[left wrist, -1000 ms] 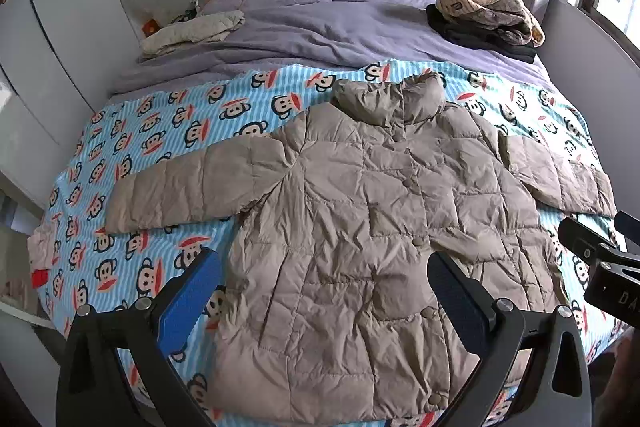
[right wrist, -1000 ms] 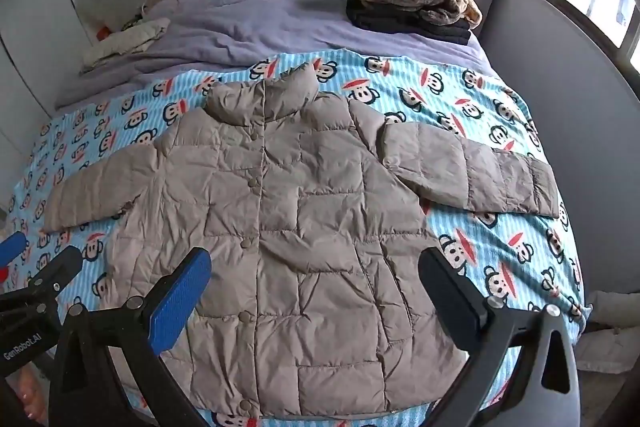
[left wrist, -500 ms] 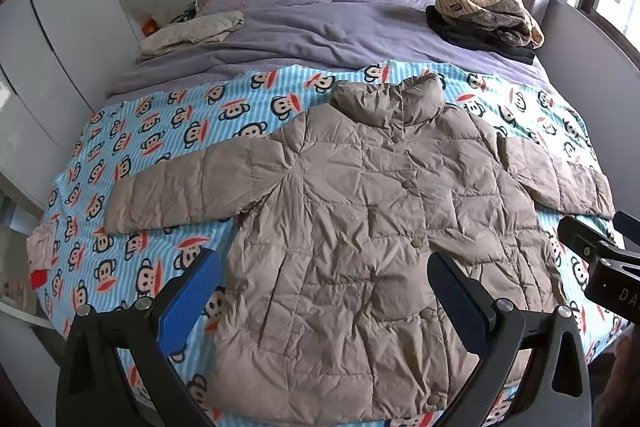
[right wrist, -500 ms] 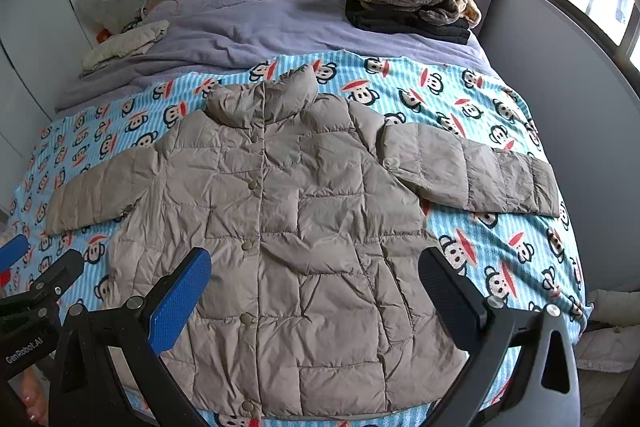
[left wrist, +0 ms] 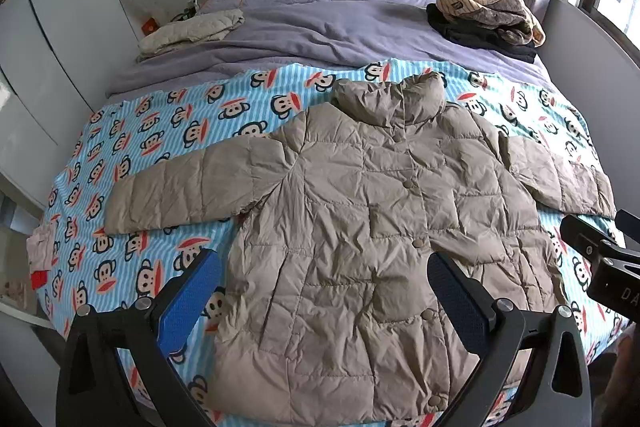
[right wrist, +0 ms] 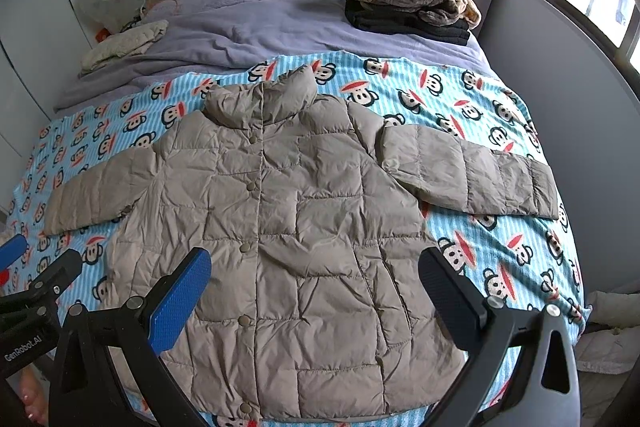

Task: Fold large clothes

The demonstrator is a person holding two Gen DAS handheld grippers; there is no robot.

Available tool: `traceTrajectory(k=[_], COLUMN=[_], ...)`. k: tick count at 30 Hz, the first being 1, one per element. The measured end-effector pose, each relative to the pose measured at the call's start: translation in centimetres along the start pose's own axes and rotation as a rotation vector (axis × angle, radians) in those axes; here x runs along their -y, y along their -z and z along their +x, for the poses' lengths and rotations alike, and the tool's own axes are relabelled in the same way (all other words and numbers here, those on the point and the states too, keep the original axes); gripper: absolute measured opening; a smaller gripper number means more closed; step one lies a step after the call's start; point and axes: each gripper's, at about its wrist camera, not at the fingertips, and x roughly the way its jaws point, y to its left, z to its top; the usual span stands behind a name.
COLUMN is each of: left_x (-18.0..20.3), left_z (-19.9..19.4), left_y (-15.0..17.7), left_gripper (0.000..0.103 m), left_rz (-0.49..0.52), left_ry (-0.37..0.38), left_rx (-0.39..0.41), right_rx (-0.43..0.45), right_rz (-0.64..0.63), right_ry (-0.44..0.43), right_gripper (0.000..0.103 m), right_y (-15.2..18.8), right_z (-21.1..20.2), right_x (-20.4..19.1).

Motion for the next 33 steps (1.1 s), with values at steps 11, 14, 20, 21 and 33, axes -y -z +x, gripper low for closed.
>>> traceTrajectory(k=[11, 14, 20, 21, 33], left_x=[-0.1, -0.1, -0.09, -0.1, -0.06], left_z=[0.03, 0.04, 0.05, 0.05, 0.08], left_y=[-0.05, -0.07, -0.08, -0.07, -0.19], left_gripper=[0.103, 0.103, 0.103, 0.103, 0.103], left_rz=[0.002, 0.001, 0.001, 0.001, 0.002], left_ry=[0.001, 0.002, 0.002, 0.002, 0.002], left_rx=[-0.002, -0.002, -0.003, -0.003, -0.005], right_rx=[-0.001, -0.001, -0.002, -0.002, -0.004], right_rz=[0.001, 0.001, 0.0, 0.0, 0.001], right_ry=[0.001, 0.001, 0.002, 0.001, 0.002], right_gripper=[0.103, 0.103, 0.103, 0.103, 0.103], right_y=[-0.09, -0.1, -0.14, -0.16, -0.2], right_z=[0.06, 0.09, 0.12, 0.09, 0.13], right_x=[0.0, 0.0, 0.01, 0.02, -0.01])
